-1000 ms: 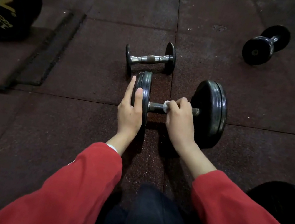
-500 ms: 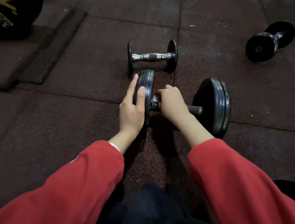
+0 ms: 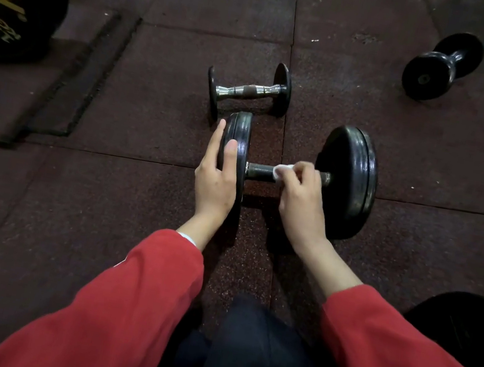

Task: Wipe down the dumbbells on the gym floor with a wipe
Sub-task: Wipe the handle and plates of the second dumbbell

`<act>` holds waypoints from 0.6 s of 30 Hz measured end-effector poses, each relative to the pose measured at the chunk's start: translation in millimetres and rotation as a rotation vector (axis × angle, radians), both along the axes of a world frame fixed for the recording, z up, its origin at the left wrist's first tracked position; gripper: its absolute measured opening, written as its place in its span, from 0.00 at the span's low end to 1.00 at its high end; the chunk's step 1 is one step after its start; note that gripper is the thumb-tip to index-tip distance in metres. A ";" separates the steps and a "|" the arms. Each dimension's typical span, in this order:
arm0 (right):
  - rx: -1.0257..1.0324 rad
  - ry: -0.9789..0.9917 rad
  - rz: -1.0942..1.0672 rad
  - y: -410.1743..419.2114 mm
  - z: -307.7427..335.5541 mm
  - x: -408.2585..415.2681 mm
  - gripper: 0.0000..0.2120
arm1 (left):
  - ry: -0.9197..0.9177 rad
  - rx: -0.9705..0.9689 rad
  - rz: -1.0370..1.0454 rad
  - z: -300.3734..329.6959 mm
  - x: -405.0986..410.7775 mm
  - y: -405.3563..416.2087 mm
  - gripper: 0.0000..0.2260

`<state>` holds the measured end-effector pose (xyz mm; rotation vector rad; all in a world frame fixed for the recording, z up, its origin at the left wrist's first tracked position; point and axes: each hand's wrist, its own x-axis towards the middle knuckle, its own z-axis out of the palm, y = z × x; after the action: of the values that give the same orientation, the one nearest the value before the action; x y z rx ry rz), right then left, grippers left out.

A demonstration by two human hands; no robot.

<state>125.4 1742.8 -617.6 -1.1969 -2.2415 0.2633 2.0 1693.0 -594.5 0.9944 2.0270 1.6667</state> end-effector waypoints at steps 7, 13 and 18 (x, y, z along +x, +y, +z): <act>-0.070 -0.068 0.028 -7.8 11.4 -10.1 0.14 | 0.014 -0.010 0.009 -1.5 1.0 -1.7 0.24; -0.075 -0.105 -0.144 -1.2 12.5 -6.6 0.10 | 0.006 -0.008 0.012 -1.6 1.4 -3.2 0.24; -0.089 -0.468 -0.186 4.7 28.4 -22.2 0.06 | 0.004 -0.006 0.020 -1.5 2.7 -1.9 0.24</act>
<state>103.1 1747.5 -589.2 -1.6407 -2.5016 0.0062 4.8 1691.1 -596.0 0.9796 2.0500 1.6692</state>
